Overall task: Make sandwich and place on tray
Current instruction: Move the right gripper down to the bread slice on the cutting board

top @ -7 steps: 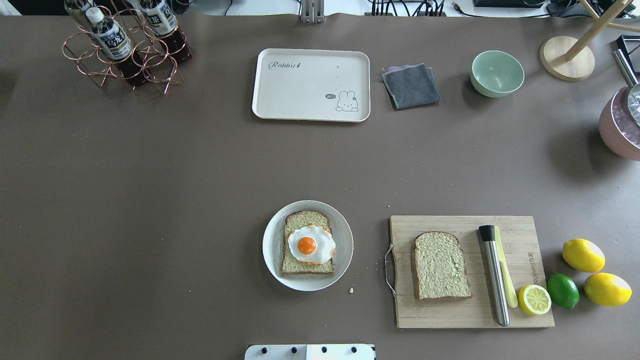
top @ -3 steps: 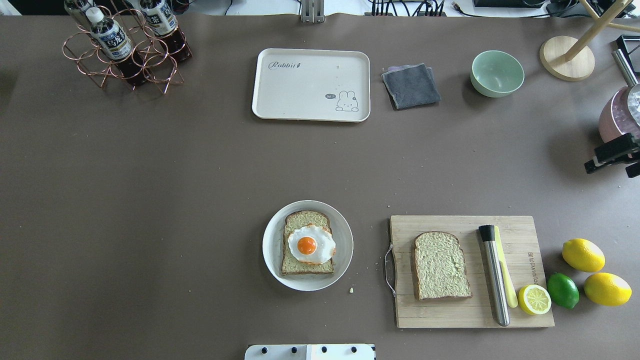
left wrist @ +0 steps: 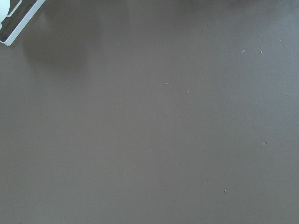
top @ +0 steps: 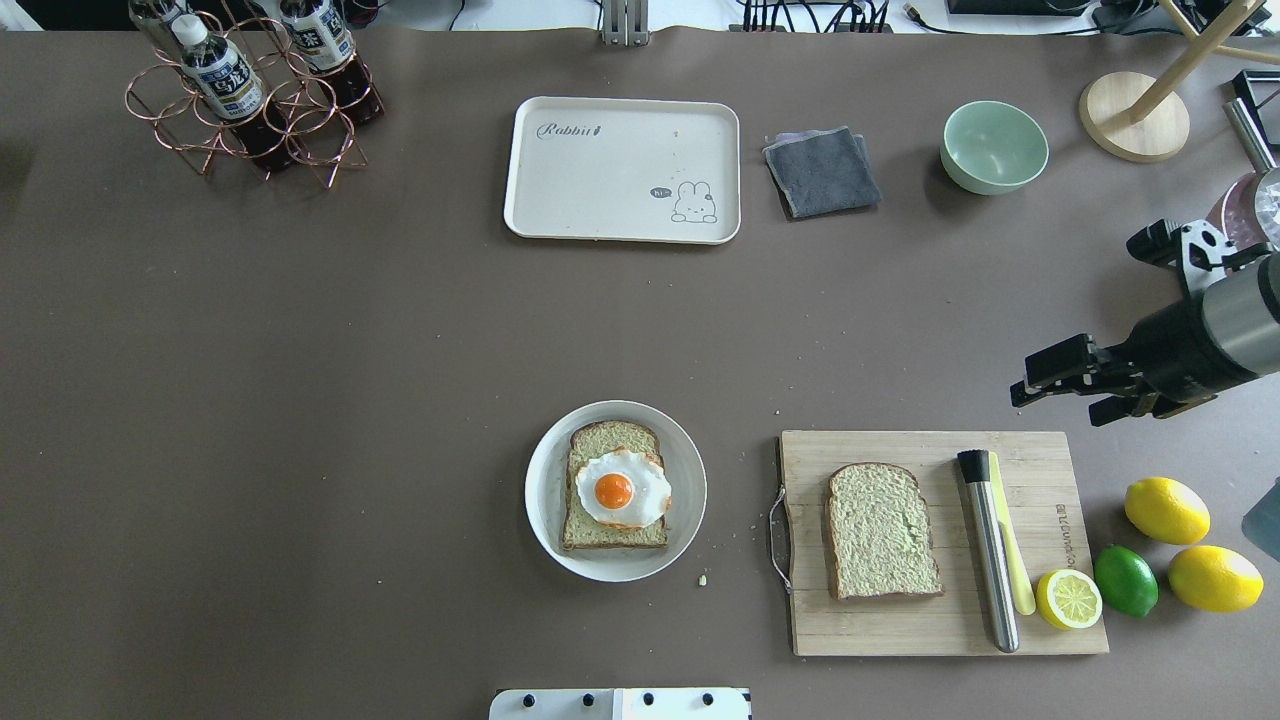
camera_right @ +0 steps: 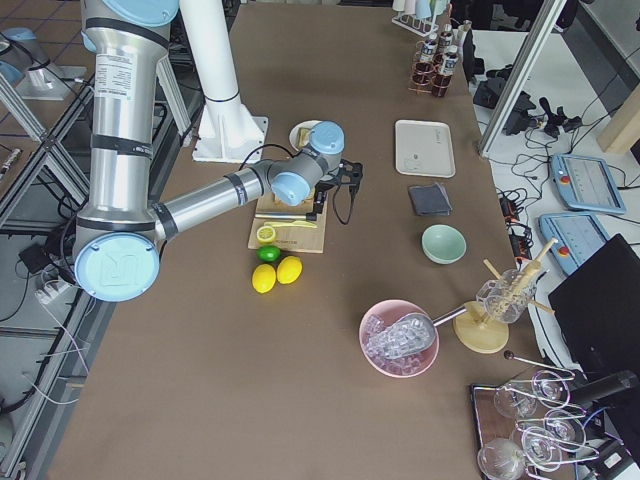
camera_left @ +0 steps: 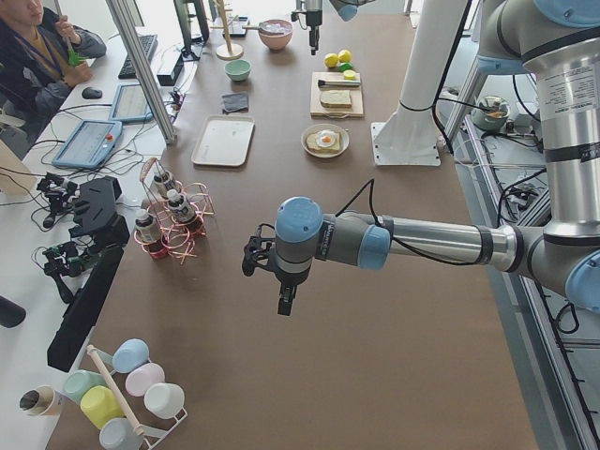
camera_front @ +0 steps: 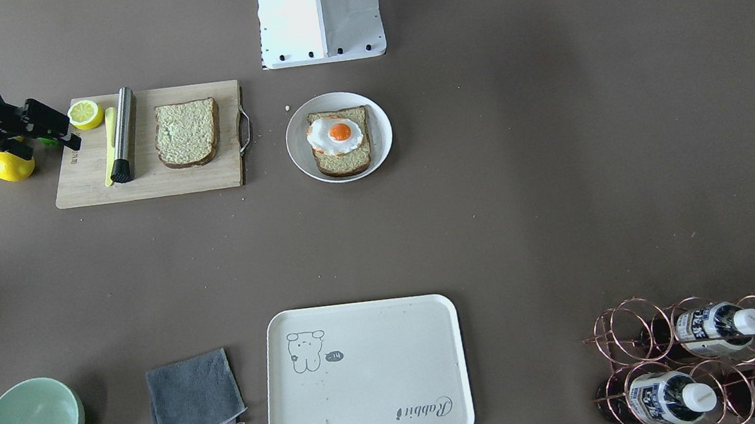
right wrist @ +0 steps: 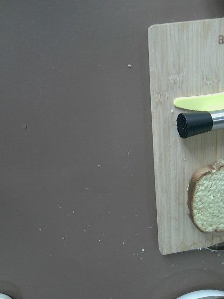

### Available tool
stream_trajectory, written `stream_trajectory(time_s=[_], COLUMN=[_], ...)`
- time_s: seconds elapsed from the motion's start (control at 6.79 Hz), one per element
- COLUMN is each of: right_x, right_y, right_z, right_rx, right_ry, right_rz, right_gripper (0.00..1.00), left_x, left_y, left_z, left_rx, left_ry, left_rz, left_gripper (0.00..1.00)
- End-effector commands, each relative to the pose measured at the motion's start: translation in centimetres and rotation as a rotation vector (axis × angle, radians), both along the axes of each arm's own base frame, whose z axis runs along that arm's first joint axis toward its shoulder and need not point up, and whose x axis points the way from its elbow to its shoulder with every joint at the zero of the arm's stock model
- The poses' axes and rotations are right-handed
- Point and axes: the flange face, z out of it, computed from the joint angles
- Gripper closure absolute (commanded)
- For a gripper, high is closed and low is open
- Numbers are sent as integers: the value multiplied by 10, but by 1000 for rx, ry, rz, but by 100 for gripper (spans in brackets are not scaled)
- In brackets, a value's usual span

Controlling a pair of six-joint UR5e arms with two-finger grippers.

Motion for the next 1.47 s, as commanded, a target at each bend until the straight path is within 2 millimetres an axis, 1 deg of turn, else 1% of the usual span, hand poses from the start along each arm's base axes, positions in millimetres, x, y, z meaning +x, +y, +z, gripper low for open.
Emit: stream_trajectory(time_s=[0.0, 0.29, 0.44, 0.59, 0.74, 0.88, 1.03, 1.33], right_x=[-62, -90, -96, -110, -121, -138, -144, -144], right_y=[36, 59, 64, 70, 70, 76, 75, 76], right_z=[1, -3, 2, 5, 0, 3, 5, 14], right_rx=[54, 82, 111, 92, 66, 86, 85, 87], right_ry=[47, 40, 46, 64, 63, 79, 78, 55], right_rz=[-34, -92, -82, -63, -34, -34, -37, -39], right_gripper=[0, 0, 0, 1, 11, 13, 15, 16], left_x=[3, 6, 6, 6, 7, 6, 7, 7], left_y=[-1, 0, 0, 0, 0, 0, 0, -1], left_z=[-5, -9, -12, -14, -14, -14, -14, -14], left_rx=[19, 4, 11, 14, 14, 14, 14, 15], left_ry=[1, 6, 6, 6, 6, 6, 6, 6], left_rz=[8, -4, -3, -4, -3, -4, -3, -3], left_gripper=[2, 2, 2, 2, 2, 2, 2, 2])
